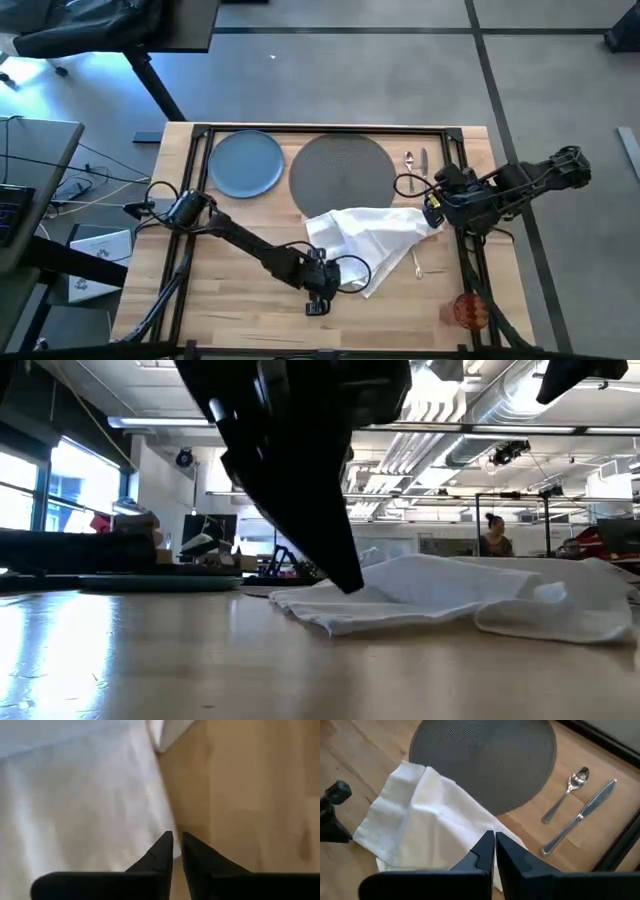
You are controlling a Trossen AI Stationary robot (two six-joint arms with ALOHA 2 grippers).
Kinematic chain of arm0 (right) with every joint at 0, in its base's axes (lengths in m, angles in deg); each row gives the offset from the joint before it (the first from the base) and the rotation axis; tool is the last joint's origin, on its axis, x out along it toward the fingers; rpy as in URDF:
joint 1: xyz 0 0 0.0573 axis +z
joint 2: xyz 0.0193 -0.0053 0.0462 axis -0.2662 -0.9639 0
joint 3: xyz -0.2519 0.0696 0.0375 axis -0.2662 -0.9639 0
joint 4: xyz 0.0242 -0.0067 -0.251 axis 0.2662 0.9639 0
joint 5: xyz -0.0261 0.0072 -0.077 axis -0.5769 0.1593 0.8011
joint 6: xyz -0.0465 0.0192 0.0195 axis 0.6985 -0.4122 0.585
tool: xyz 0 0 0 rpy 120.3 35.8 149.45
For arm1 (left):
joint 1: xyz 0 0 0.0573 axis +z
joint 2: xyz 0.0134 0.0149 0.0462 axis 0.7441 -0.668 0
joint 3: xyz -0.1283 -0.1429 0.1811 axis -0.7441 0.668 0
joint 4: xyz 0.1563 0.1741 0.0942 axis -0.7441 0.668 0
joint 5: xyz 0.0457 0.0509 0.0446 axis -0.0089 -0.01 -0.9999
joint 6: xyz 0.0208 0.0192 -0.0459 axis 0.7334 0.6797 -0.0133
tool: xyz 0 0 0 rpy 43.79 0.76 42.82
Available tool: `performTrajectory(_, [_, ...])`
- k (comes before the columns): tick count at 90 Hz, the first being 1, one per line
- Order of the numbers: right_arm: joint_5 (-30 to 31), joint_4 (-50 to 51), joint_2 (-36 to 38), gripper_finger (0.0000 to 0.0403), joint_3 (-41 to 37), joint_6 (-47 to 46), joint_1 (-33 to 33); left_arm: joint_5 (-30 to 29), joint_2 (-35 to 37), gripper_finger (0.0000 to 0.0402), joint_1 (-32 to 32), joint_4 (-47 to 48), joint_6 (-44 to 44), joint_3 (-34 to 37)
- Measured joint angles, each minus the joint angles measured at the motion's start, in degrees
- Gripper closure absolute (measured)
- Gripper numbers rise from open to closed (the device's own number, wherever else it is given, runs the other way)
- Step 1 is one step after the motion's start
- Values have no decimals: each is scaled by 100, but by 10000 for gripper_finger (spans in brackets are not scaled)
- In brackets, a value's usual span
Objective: Set table place
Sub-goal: Fold the white table napkin
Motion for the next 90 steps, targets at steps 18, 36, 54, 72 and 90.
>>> performTrajectory(18, [-35, -3, 0, 403, 0, 126, 0, -19, -256, 330, 7, 65, 225, -1])
performTrajectory(36, [-101, -11, 0, 403, 0, 126, 2, 30, -109, 386, 26, 367, 78, 12])
performTrajectory(54, [-80, -79, -30, 403, 0, 273, 2, 52, 394, 400, 26, 1175, -330, 11])
performTrajectory(72, [-148, -743, -151, 403, -384, 463, 283, -74, 936, 401, 50, 1483, -895, 3])
performTrajectory(90, [-1327, -2517, -149, 402, -1659, 1229, 844, -1297, 1680, 401, 304, 1736, -2194, 9])
